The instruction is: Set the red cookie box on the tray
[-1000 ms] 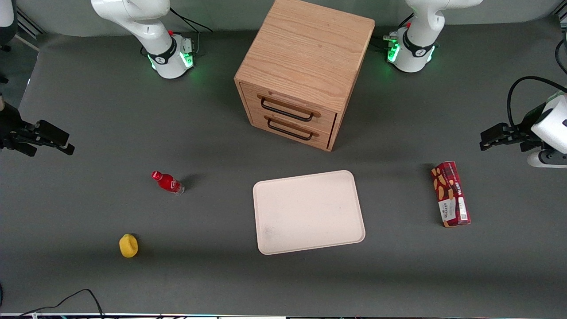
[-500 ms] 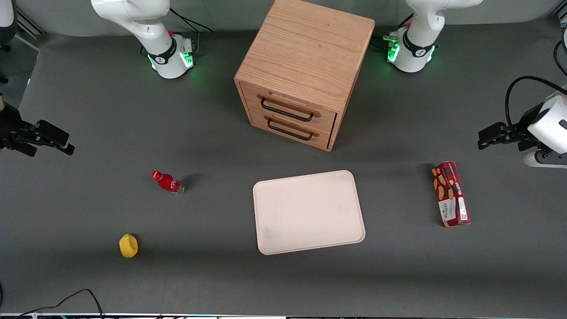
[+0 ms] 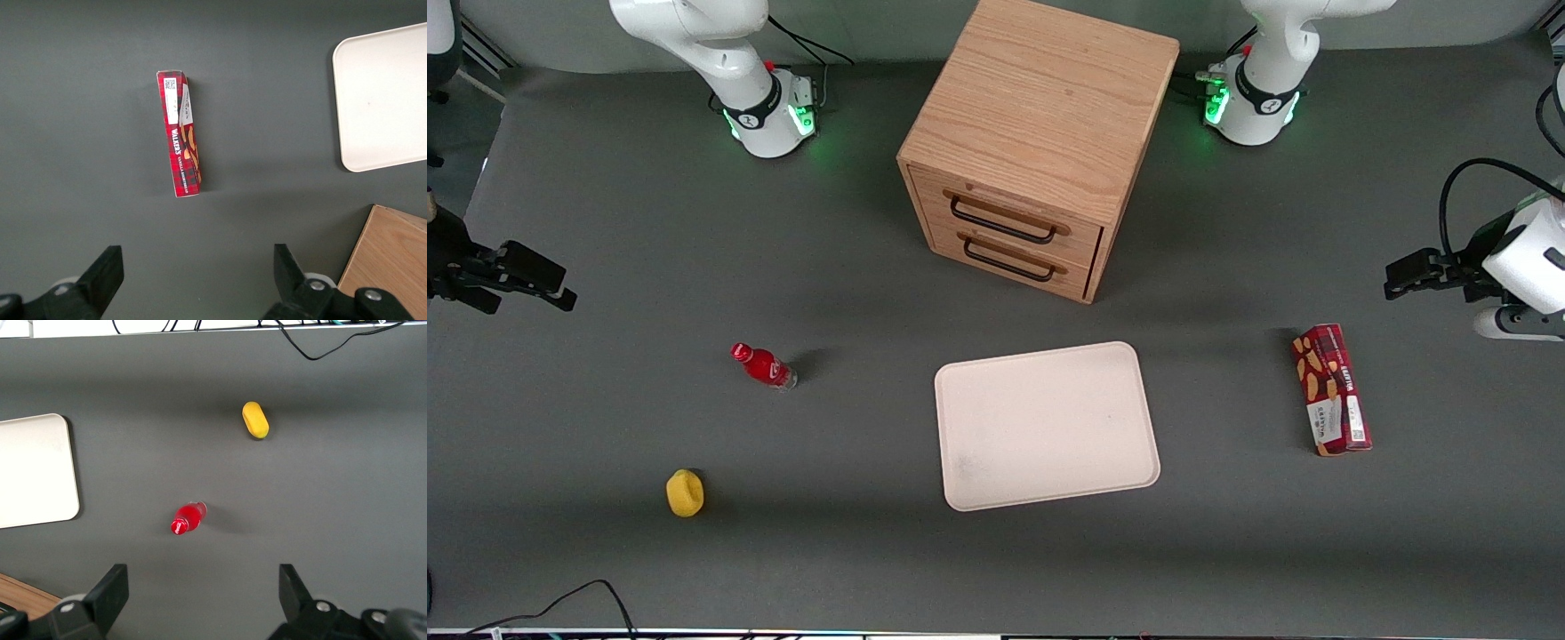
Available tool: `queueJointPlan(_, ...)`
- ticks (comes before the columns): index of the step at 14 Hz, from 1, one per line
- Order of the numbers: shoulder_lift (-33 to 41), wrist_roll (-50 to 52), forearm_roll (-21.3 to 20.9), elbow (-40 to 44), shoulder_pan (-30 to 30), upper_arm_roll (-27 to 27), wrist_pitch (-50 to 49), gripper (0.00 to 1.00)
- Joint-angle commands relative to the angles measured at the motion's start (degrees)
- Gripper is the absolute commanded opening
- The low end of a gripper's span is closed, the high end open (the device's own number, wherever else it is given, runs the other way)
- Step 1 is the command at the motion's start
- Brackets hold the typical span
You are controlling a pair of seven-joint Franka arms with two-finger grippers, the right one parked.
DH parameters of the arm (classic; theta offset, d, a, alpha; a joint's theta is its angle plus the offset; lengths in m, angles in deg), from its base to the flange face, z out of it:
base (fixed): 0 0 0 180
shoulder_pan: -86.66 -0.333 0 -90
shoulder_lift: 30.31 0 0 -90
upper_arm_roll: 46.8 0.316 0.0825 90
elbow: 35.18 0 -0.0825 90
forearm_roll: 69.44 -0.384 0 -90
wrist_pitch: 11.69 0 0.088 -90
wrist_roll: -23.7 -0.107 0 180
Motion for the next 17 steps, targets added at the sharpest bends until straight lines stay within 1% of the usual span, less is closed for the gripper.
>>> queueJointPlan(1,0.50,-1.08,0.03,-0.54,-0.33,0.25,-0.16,1.00)
queueJointPlan(5,0.32,-0.99,-0.06,-0.54,-1.47,0.25,-0.07,1.00)
queueJointPlan(12,-0.03,-1.08,-0.06,-0.54,-1.56,0.25,0.02,1.00)
queueJointPlan(15,-1.78,-0.81,0.37,-0.72,-2.53,0.25,1.16,1.00)
queueJointPlan(17,-6.24,-0.81,0.29,-0.98,-5.41,0.25,3.70,1.00)
